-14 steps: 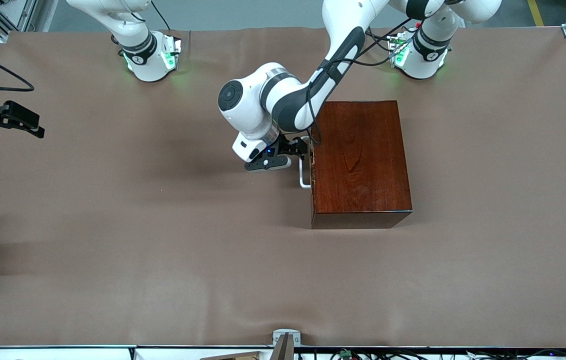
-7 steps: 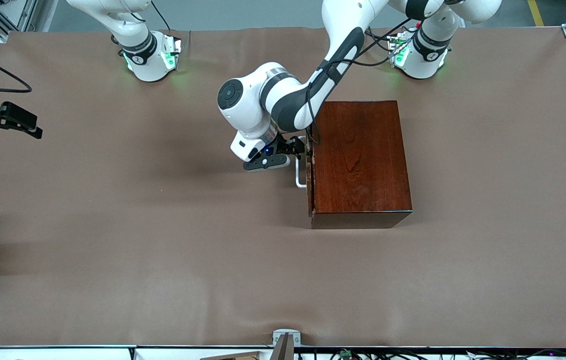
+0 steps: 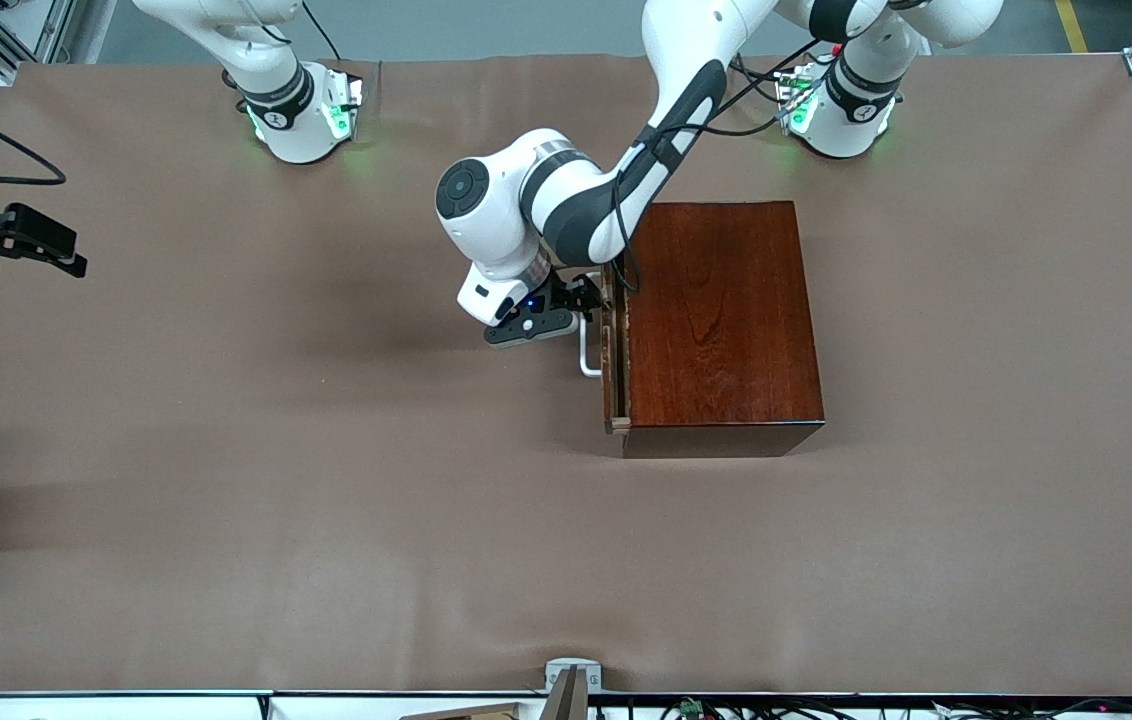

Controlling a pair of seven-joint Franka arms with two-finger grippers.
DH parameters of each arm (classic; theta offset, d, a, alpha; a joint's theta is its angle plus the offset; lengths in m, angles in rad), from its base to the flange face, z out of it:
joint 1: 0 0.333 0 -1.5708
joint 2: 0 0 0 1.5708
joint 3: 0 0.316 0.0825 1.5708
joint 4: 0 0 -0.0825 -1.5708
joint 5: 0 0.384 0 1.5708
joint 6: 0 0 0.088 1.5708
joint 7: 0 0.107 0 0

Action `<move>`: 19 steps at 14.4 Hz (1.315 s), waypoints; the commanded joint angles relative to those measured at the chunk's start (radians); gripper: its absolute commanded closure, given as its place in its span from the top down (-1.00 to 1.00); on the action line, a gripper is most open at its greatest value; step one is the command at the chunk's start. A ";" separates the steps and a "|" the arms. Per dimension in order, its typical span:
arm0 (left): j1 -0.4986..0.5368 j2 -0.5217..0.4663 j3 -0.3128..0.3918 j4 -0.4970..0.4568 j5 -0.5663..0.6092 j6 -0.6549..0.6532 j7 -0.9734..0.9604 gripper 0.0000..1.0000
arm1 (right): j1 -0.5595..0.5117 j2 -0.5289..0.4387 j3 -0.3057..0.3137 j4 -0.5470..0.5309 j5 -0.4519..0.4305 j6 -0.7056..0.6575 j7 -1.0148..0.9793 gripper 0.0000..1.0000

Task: Open drawer, take yellow block, close drawer
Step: 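Pull the drawer handle outward with the left gripper, opening the drawer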

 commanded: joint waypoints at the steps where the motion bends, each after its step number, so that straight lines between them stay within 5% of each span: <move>1: -0.009 0.043 -0.006 0.043 -0.041 0.087 -0.050 1.00 | -0.014 0.006 0.012 0.017 0.001 -0.005 -0.004 1.00; 19: -0.032 0.061 -0.051 0.054 -0.068 0.233 -0.153 1.00 | -0.014 0.006 0.012 0.017 0.001 -0.007 -0.004 1.00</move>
